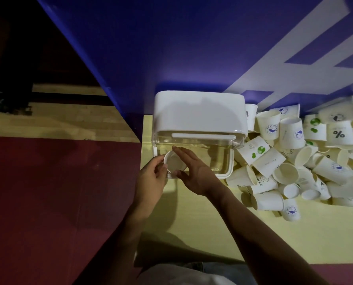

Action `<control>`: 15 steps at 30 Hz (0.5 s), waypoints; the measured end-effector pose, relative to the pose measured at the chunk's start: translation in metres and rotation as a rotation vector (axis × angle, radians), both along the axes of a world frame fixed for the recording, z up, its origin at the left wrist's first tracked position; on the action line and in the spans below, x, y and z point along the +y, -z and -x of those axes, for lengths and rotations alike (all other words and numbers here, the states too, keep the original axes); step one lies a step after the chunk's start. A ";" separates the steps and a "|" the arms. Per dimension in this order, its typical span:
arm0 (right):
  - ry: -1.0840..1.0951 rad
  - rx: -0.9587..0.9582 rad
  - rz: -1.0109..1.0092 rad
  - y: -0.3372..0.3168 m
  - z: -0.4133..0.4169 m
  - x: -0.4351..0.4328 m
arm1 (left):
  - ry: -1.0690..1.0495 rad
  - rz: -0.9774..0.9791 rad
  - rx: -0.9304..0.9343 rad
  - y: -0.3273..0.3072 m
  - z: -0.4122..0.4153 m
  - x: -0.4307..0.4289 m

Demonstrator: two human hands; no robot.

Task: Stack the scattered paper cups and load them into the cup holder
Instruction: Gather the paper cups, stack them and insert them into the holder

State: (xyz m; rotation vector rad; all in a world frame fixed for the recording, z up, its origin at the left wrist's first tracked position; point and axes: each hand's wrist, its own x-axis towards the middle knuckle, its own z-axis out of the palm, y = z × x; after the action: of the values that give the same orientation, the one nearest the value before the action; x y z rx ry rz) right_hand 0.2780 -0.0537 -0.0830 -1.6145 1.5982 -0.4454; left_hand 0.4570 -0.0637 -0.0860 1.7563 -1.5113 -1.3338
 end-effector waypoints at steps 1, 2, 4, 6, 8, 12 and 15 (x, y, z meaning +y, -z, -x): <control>-0.007 -0.001 -0.006 0.000 0.001 -0.001 | -0.002 0.001 -0.005 0.000 0.000 0.000; -0.012 0.001 -0.011 0.000 0.001 -0.001 | 0.001 0.006 -0.014 -0.001 0.001 0.000; -0.020 0.006 -0.012 -0.001 0.001 0.000 | 0.008 0.017 -0.026 -0.003 0.001 0.001; -0.015 0.005 0.021 -0.004 0.001 0.003 | 0.014 0.028 -0.044 -0.007 0.001 0.002; 0.055 -0.001 0.063 -0.011 0.003 0.011 | 0.006 0.081 -0.106 -0.015 0.002 0.006; 0.263 0.025 0.094 -0.024 0.018 0.047 | 0.062 0.321 -0.125 -0.035 0.015 0.017; 0.417 0.014 0.092 -0.029 0.045 0.083 | 0.214 0.384 -0.072 -0.045 0.046 0.025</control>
State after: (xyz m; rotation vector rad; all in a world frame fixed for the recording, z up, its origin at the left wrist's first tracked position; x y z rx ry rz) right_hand 0.2331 0.0289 -0.0535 -1.3466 1.9550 -0.7342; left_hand 0.4112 -0.0384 -0.0414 1.4449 -1.8924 -0.9954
